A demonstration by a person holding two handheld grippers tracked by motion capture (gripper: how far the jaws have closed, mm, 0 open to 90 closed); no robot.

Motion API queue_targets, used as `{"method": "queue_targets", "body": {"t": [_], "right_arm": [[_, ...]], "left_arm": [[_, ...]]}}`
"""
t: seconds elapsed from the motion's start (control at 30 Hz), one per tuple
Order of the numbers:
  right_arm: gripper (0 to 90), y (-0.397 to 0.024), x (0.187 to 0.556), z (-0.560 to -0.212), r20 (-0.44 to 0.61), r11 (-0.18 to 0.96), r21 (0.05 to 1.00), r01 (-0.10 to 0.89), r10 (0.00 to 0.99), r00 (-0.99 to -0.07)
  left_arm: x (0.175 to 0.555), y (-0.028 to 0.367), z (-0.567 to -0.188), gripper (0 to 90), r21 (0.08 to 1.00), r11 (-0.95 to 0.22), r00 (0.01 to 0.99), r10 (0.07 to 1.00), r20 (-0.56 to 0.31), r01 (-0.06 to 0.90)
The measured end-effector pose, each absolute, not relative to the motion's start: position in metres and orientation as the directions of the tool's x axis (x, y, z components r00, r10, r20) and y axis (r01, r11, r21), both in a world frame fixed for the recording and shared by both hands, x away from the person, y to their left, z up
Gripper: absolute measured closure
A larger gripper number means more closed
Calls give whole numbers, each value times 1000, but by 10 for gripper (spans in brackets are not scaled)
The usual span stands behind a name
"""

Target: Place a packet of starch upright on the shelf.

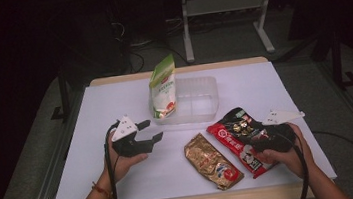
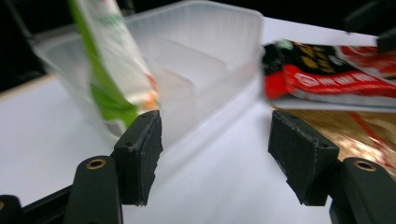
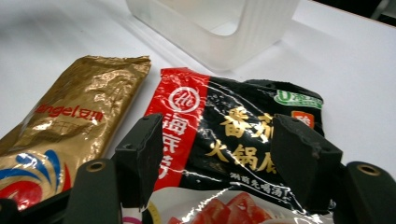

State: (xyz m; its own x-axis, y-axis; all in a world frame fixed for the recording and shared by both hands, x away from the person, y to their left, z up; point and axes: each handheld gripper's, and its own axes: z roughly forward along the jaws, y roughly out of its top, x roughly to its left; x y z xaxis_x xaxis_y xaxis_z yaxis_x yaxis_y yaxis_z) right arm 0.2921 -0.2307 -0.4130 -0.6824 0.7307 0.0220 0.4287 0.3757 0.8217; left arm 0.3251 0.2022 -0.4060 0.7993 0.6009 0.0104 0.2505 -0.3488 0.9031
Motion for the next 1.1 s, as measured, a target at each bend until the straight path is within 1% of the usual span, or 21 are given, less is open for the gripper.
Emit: {"method": "queue_targets", "body": {"t": [0.13,0.2,0.33,0.4,0.63,0.77,0.87,1.0,1.1], "right_arm": [[337,-226,288,-412,17,390,819,421,717,-697],[337,-225,286,-411,10,402,816,415,708,-706],[345,-221,281,-411,10,413,814,407,692,-722],[354,-219,279,-411,13,418,814,405,683,-730],[379,-206,267,-413,19,466,795,388,620,-784],[383,-199,260,-415,31,489,783,385,587,-809],[383,-195,256,-417,28,518,766,381,565,-824],[380,-191,250,-422,37,545,745,385,543,-839],[366,-188,248,-426,33,567,728,385,532,-846]], "left_arm": [[319,196,-417,323,888,-364,831,555,-37,282],[317,191,-422,309,876,-388,845,532,-40,286],[318,182,-430,286,857,-399,867,487,-103,325],[318,177,-433,277,850,-410,875,469,-116,332],[323,160,-440,250,827,-425,893,409,-188,369],[326,152,-442,240,820,-431,897,392,-205,375],[332,147,-445,239,815,-417,889,389,-241,403],[337,138,-447,231,803,-422,887,379,-265,421],[341,131,-450,229,797,-431,887,378,-265,422]]}}
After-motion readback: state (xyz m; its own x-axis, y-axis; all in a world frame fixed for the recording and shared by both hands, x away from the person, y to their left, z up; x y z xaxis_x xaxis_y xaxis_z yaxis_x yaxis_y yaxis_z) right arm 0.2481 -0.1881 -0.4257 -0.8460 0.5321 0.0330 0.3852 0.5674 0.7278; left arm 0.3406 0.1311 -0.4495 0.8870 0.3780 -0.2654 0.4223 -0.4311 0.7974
